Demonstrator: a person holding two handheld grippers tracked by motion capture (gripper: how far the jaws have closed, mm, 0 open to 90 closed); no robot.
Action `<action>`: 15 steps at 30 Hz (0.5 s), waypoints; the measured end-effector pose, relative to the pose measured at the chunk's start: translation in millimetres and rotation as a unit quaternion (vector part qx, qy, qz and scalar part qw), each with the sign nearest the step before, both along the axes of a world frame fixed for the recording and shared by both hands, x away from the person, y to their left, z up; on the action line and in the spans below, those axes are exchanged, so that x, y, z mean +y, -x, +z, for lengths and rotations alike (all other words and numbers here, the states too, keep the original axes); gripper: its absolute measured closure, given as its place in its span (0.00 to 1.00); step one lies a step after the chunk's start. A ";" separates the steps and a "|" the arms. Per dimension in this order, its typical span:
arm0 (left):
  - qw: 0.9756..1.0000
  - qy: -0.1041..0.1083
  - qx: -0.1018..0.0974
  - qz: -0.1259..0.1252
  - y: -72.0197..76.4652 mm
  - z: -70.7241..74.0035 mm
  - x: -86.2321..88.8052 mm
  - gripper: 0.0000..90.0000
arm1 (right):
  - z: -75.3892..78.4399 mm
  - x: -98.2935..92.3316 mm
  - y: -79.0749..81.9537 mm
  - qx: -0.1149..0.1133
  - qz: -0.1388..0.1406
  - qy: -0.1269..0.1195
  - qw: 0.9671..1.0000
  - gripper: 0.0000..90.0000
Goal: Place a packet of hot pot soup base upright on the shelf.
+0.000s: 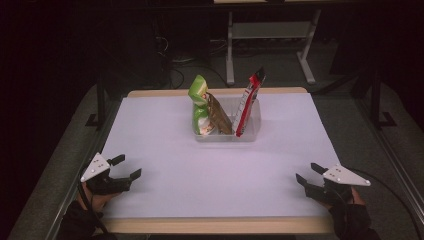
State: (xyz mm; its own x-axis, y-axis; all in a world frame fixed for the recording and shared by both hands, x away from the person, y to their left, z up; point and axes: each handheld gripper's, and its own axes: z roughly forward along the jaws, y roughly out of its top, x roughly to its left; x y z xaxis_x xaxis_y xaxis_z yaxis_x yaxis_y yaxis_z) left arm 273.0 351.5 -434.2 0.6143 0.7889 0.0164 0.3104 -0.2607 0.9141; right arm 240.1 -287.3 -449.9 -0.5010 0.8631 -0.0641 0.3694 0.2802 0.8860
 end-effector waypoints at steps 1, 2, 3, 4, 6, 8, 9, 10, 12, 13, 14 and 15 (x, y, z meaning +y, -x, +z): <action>1.000 0.005 0.002 0.002 1.0 0.1 0.4 0.17 | 0.8 -0.2 0.2 -0.005 -0.002 0.000 1.000 0.37; 1.000 0.006 0.000 -0.002 1.8 0.5 2.2 0.17 | 1.5 0.4 0.6 -0.010 -0.006 -0.003 1.000 0.37; 1.000 0.008 -0.002 -0.003 2.7 0.6 3.0 0.17 | 1.7 1.4 0.3 -0.012 -0.005 -0.002 1.000 0.37; 1.000 0.006 -0.004 -0.002 2.9 1.0 3.7 0.17 | 1.5 3.0 -0.3 -0.010 -0.002 0.003 1.000 0.37; 1.000 0.011 -0.005 -0.006 3.9 0.8 5.0 0.17 | 0.6 5.2 -1.4 -0.004 0.001 0.005 1.000 0.37; 1.000 0.006 -0.005 -0.004 4.7 0.6 4.9 0.17 | 0.7 6.2 -1.7 -0.003 0.000 0.005 1.000 0.36; 1.000 0.010 -0.004 -0.008 5.0 0.5 5.3 0.17 | 1.1 6.5 -1.5 -0.006 0.000 0.007 1.000 0.36; 1.000 0.008 -0.005 -0.008 5.4 0.3 4.6 0.17 | 1.6 6.9 -1.1 -0.006 -0.001 0.005 1.000 0.36; 1.000 0.002 -0.010 -0.012 7.0 0.8 3.9 0.17 | 2.2 8.1 -0.6 -0.006 -0.002 0.008 1.000 0.36; 1.000 0.002 -0.013 -0.012 7.6 1.2 3.2 0.17 | 2.6 8.7 -0.5 -0.007 -0.002 0.008 1.000 0.36; 1.000 0.001 -0.015 -0.012 8.1 1.4 2.8 0.17 | 3.1 9.5 -0.5 -0.010 0.001 0.009 1.000 0.36; 1.000 0.001 -0.015 -0.013 8.4 1.5 2.6 0.17 | 3.6 10.5 -0.4 -0.011 0.002 0.010 1.000 0.36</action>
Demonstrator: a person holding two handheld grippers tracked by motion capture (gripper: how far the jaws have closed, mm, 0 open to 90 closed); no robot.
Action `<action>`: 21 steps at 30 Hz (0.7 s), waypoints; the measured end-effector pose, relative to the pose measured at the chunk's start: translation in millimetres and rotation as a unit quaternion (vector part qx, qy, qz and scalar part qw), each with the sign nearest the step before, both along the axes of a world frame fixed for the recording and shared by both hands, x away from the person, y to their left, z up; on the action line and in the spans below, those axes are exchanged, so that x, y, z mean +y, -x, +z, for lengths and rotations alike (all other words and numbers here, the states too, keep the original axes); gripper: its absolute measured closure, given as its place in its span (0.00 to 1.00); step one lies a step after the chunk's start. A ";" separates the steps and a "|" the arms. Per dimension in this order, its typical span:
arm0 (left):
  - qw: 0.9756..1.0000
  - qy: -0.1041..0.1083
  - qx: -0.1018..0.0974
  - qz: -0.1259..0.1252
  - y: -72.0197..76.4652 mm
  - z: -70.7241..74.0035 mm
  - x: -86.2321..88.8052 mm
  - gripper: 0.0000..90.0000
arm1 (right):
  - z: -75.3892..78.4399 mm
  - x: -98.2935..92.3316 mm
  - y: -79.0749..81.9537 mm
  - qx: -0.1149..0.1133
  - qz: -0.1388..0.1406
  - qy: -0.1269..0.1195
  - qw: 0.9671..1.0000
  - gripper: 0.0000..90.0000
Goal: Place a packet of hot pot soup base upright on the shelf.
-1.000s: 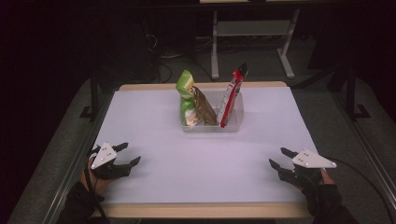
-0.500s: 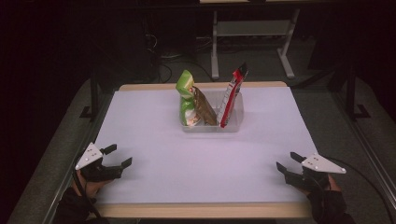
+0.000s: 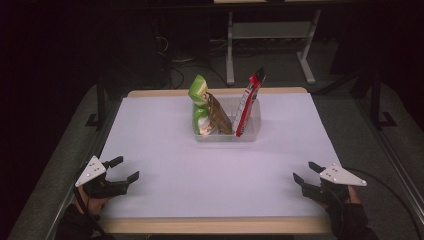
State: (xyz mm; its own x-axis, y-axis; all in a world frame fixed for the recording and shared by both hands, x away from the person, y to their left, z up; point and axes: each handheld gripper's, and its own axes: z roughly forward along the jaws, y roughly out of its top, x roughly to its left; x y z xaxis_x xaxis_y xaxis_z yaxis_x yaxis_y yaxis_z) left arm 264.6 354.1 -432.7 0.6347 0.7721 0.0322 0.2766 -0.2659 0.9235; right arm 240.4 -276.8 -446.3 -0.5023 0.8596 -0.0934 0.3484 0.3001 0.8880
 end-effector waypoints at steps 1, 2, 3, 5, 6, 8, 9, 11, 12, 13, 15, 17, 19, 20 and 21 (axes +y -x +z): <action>1.000 -0.001 0.000 -0.002 0.2 0.1 -0.2 0.17 | 0.3 0.7 0.0 0.000 0.001 0.002 1.000 0.36; 1.000 -0.003 0.000 -0.003 0.1 0.0 -0.6 0.18 | 0.4 1.2 -0.2 -0.001 0.001 0.003 1.000 0.36; 1.000 -0.006 0.000 -0.002 0.0 0.1 -0.8 0.18 | 0.2 1.4 -0.5 -0.001 0.002 0.002 1.000 0.36; 1.000 -0.004 0.000 -0.003 -0.4 0.0 -0.6 0.18 | -0.4 1.3 -1.3 0.002 0.002 0.000 1.000 0.37; 1.000 -0.005 0.001 -0.002 -0.7 -0.3 -0.9 0.18 | -0.6 0.8 -1.8 0.001 0.003 -0.001 1.000 0.37; 1.000 -0.007 0.002 -0.002 -1.1 -0.5 -1.1 0.18 | -1.1 0.2 -2.4 0.003 0.002 -0.002 1.000 0.37; 1.000 -0.005 0.003 -0.002 -1.4 -0.7 -1.0 0.18 | -1.3 0.0 -2.7 0.004 0.001 -0.003 1.000 0.38; 1.000 -0.006 0.004 -0.001 -1.9 -1.1 -1.0 0.18 | -1.9 -0.4 -3.4 0.006 0.001 -0.005 1.000 0.38; 1.000 -0.007 0.004 -0.001 -2.2 -1.4 -1.0 0.18 | -2.1 -0.6 -3.7 0.006 0.003 -0.005 1.000 0.38; 1.000 -0.007 0.003 -0.002 -2.2 -1.4 -1.2 0.18 | -2.2 -0.6 -3.7 0.006 0.003 -0.004 1.000 0.38; 1.000 -0.007 0.003 -0.002 -2.6 -1.5 -1.5 0.18 | -2.0 -0.6 -3.5 0.006 0.003 -0.007 1.000 0.39; 1.000 -0.006 0.004 -0.003 -2.9 -1.6 -1.5 0.18 | -2.0 -0.5 -3.6 0.006 0.004 -0.006 1.000 0.39; 1.000 -0.008 0.005 -0.003 -3.2 -1.9 -2.0 0.19 | -1.9 -0.4 -3.4 0.006 0.005 -0.006 1.000 0.40; 1.000 -0.008 0.005 -0.004 -3.4 -2.2 -2.1 0.19 | -1.9 -0.4 -3.4 0.006 0.005 -0.006 1.000 0.40; 1.000 -0.011 0.005 -0.005 -3.5 -2.4 -2.2 0.19 | -1.9 -0.5 -3.5 0.006 0.005 -0.006 1.000 0.40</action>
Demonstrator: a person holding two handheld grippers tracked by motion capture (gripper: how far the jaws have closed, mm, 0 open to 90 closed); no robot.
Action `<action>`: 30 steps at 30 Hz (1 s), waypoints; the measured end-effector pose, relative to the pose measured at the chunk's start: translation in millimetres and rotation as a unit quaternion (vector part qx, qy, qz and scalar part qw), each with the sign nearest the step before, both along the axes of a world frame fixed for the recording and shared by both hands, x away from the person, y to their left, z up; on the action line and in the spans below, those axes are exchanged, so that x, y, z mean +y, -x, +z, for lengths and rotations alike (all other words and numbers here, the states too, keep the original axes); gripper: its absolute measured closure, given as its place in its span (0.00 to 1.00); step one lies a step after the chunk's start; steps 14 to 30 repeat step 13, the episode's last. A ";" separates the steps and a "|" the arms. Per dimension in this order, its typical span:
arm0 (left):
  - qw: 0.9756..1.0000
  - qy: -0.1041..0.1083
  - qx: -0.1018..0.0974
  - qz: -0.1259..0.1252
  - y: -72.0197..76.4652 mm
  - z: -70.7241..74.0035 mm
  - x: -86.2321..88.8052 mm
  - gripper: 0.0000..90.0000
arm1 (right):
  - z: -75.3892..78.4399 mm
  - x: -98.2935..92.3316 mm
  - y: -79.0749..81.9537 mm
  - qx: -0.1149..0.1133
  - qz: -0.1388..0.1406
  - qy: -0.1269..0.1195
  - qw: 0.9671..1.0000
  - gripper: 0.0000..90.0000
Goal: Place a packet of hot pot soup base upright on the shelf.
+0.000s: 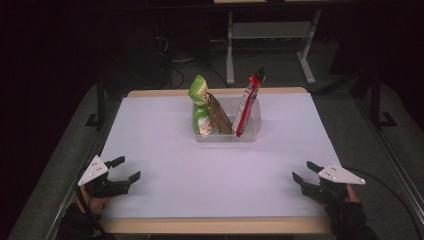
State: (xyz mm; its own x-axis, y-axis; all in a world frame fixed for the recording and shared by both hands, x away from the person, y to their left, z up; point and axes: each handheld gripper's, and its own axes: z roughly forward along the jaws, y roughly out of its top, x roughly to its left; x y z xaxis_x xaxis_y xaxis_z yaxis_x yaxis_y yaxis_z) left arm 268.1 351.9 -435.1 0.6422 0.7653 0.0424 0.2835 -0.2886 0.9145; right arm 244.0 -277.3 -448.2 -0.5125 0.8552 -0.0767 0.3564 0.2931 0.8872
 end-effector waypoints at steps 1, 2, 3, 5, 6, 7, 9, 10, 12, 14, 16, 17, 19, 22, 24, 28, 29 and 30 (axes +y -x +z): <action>1.000 -0.002 0.000 0.000 0.0 0.0 -0.1 0.19 | -0.2 -0.1 -0.3 0.000 0.001 0.000 1.000 0.40; 1.000 0.001 -0.001 0.000 0.0 0.0 -0.2 0.19 | -0.3 -0.1 -0.5 0.000 0.001 0.001 1.000 0.40; 1.000 0.002 -0.001 0.000 0.2 0.1 -0.2 0.19 | -0.3 0.0 -0.4 0.000 0.001 0.000 1.000 0.40; 1.000 0.001 0.000 0.000 0.3 0.2 -0.3 0.19 | -0.1 0.1 -0.3 0.000 0.001 0.000 1.000 0.40; 1.000 -0.001 0.000 -0.002 0.2 0.2 -0.2 0.19 | 0.0 0.2 -0.3 0.000 0.002 0.000 1.000 0.40; 1.000 -0.002 0.000 -0.002 0.4 0.3 -0.4 0.20 | -0.1 0.3 -0.4 0.001 0.002 0.000 1.000 0.40; 1.000 -0.001 -0.001 -0.002 0.4 0.4 -0.6 0.22 | -0.1 0.5 -0.3 0.001 0.003 0.000 1.000 0.40; 1.000 -0.001 -0.002 -0.001 0.3 0.4 -0.6 0.22 | 0.0 0.4 -0.2 0.001 0.003 0.000 1.000 0.41; 1.000 0.000 -0.001 0.000 -0.1 0.3 -0.6 0.22 | 0.0 0.3 -0.1 0.001 0.004 -0.001 1.000 0.41; 1.000 0.000 -0.001 0.000 -0.2 0.3 -0.7 0.22 | 0.0 0.1 0.0 0.001 0.003 -0.001 1.000 0.41; 1.000 0.000 -0.001 0.000 -0.2 0.3 -0.7 0.22 | 0.0 0.1 0.0 0.001 0.003 -0.001 1.000 0.41; 1.000 0.000 -0.001 0.000 -0.2 0.3 -0.7 0.22 | 0.0 0.1 0.0 0.001 0.003 -0.001 1.000 0.41; 1.000 0.000 -0.001 0.000 -0.2 0.3 -0.7 0.22 | 0.0 0.1 0.0 0.001 0.003 -0.001 1.000 0.41; 1.000 0.000 -0.001 0.000 -0.2 0.3 -0.7 0.22 | 0.0 0.1 0.0 0.001 0.003 -0.001 1.000 0.41; 1.000 0.000 -0.001 0.000 -0.2 0.3 -0.7 0.22 | 0.0 0.1 0.0 0.001 0.003 -0.001 1.000 0.41; 1.000 0.000 -0.001 0.000 -0.2 0.3 -0.7 0.22 | 0.0 0.1 0.0 0.001 0.003 -0.001 1.000 0.41; 1.000 0.000 -0.001 0.000 -0.2 0.3 -0.7 0.22 | 0.0 0.1 0.0 0.001 0.003 -0.001 1.000 0.41; 1.000 0.000 -0.001 0.000 -0.2 0.3 -0.7 0.22 | 0.0 0.1 0.0 0.001 0.003 -0.001 1.000 0.41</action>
